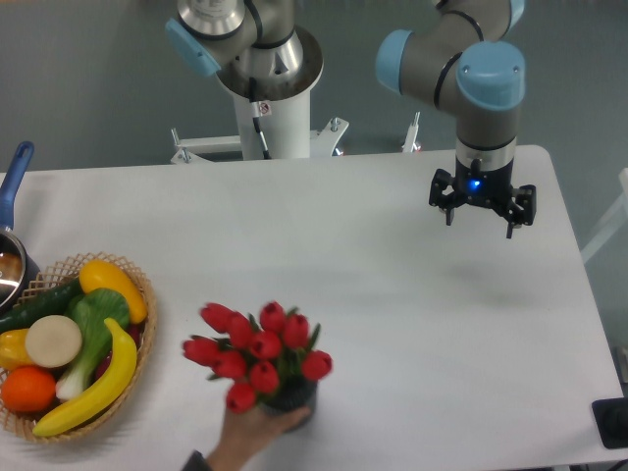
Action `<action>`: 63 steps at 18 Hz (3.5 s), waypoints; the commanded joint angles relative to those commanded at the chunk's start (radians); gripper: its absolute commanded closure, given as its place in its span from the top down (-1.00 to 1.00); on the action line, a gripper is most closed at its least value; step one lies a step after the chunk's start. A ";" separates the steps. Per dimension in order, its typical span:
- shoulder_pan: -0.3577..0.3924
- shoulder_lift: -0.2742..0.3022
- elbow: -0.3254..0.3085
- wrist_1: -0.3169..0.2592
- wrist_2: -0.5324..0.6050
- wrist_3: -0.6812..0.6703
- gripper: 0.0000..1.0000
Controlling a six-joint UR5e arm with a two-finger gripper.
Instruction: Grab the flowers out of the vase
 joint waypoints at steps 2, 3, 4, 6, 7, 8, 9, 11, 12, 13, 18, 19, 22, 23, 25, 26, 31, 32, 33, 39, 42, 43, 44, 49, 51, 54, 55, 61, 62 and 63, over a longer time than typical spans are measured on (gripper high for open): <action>-0.003 0.000 -0.002 0.002 -0.003 0.000 1.00; -0.003 0.000 -0.002 0.003 -0.008 0.000 1.00; -0.003 -0.002 -0.002 0.005 -0.018 -0.002 1.00; -0.008 -0.008 -0.003 0.009 -0.049 -0.012 1.00; -0.006 -0.008 -0.011 0.014 -0.084 -0.027 1.00; -0.006 -0.008 -0.018 0.020 -0.136 -0.043 1.00; -0.008 -0.006 -0.032 0.035 -0.181 -0.084 1.00; -0.055 -0.002 -0.020 0.051 -0.219 -0.165 1.00; -0.084 -0.009 0.000 0.055 -0.241 -0.172 1.00; -0.106 -0.015 0.015 0.055 -0.265 -0.187 1.00; -0.161 -0.029 0.052 0.080 -0.389 -0.218 1.00; -0.163 -0.034 0.052 0.118 -0.473 -0.218 1.00; -0.158 -0.061 0.069 0.143 -0.762 -0.218 1.00; -0.153 -0.063 0.066 0.143 -0.841 -0.218 1.00; -0.144 -0.066 0.061 0.143 -0.940 -0.215 1.00; -0.144 -0.077 0.069 0.144 -0.949 -0.213 1.00; -0.155 -0.116 0.083 0.147 -1.003 -0.206 1.00; -0.159 -0.129 0.090 0.149 -1.012 -0.193 1.00; -0.172 -0.146 0.106 0.149 -1.014 -0.183 1.00; -0.230 -0.230 0.210 0.149 -1.019 -0.184 1.00; -0.244 -0.250 0.224 0.149 -1.019 -0.183 1.00; -0.245 -0.261 0.232 0.149 -1.017 -0.183 1.00; -0.245 -0.265 0.233 0.150 -1.009 -0.183 0.97; -0.236 -0.262 0.226 0.153 -0.966 -0.083 -0.93; -0.232 -0.259 0.229 0.153 -0.965 -0.074 -1.00; -0.224 -0.250 0.229 0.153 -0.965 -0.077 -1.00; -0.224 -0.241 0.221 0.152 -0.966 -0.078 -1.00; -0.225 -0.173 0.199 0.152 -0.966 -0.188 -1.00; -0.224 -0.158 0.199 0.152 -0.966 -0.219 -1.00; -0.222 -0.144 0.199 0.152 -0.966 -0.250 -1.00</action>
